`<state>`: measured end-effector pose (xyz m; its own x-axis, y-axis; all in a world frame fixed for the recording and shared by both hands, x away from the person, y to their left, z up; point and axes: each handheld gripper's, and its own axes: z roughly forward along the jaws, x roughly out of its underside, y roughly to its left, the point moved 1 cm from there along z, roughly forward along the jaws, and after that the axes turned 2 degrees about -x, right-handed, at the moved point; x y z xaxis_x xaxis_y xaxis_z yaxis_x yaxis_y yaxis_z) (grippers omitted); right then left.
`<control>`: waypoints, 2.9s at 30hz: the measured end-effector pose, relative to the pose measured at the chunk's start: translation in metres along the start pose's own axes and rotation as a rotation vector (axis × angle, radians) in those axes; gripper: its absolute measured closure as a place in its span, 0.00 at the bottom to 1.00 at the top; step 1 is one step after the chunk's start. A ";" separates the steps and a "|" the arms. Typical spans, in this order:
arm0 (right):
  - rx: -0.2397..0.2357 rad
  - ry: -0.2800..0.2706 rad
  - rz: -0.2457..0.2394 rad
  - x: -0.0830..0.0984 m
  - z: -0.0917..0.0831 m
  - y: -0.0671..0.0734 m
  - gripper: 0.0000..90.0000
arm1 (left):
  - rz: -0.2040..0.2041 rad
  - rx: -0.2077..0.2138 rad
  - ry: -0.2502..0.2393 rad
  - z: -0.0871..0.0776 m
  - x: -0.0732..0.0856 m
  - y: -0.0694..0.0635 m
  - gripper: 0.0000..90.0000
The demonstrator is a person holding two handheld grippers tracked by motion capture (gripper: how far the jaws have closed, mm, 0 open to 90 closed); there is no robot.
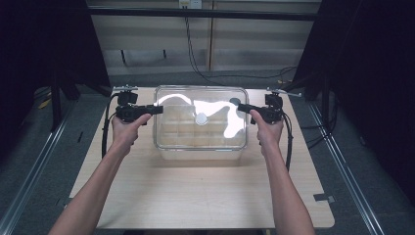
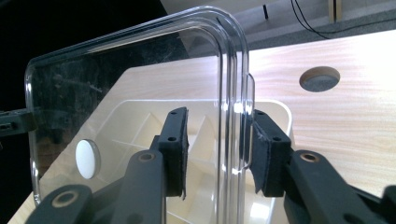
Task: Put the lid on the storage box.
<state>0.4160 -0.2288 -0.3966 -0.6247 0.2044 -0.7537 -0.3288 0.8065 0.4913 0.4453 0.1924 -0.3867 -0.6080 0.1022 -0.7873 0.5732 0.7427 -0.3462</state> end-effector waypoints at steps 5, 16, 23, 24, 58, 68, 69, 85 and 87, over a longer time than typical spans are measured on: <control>0.004 0.011 0.016 0.001 0.009 -0.005 0.67 | -0.017 0.001 0.004 0.005 0.002 0.005 0.73; 0.037 0.062 0.037 0.004 0.029 -0.014 0.63 | -0.067 -0.010 0.043 0.023 0.009 0.020 0.70; 0.061 0.088 0.038 0.008 0.037 -0.018 0.60 | -0.050 -0.041 0.080 0.029 0.011 0.026 0.70; 0.064 0.092 0.038 0.008 0.038 -0.018 0.60 | -0.050 -0.042 0.084 0.030 0.011 0.027 0.70; 0.184 0.112 -0.027 0.022 0.057 -0.016 0.44 | -0.086 -0.025 0.120 0.045 0.024 0.035 0.65; 0.185 0.137 -0.002 0.028 0.061 -0.021 0.44 | -0.125 -0.005 0.141 0.051 0.032 0.038 0.62; 0.180 0.136 0.001 0.028 0.060 -0.022 0.44 | -0.119 -0.009 0.141 0.051 0.032 0.038 0.62; 0.161 0.144 -0.025 0.031 0.042 -0.023 0.40 | -0.059 -0.037 0.141 0.038 0.040 0.030 0.45; 0.150 0.137 -0.038 0.031 0.037 -0.021 0.40 | -0.054 -0.035 0.125 0.033 0.041 0.029 0.44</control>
<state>0.4300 -0.2188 -0.4468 -0.7078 0.1034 -0.6988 -0.2513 0.8877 0.3859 0.4554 0.1968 -0.4456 -0.7023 0.1418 -0.6976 0.5196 0.7719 -0.3662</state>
